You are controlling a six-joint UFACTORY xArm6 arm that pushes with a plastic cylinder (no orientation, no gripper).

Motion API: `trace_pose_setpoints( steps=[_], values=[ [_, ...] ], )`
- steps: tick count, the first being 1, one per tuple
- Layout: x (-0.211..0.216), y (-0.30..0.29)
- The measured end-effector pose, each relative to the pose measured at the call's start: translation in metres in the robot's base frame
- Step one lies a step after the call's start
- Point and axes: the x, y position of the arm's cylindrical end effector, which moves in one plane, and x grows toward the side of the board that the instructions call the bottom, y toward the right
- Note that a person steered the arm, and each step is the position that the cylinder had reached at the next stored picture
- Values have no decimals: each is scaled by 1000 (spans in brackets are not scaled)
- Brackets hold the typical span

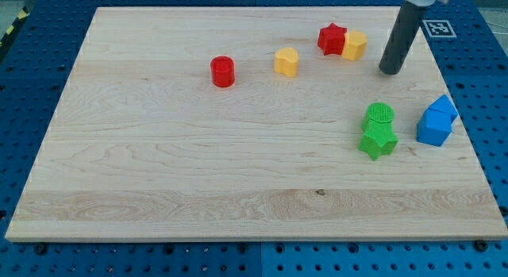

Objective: Drag the red star and yellow hexagon towards bottom left

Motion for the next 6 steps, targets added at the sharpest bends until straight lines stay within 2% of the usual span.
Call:
trace_pose_setpoints(
  steps=[2,6],
  values=[
    [-64,2],
    [-53,-79]
  ],
)
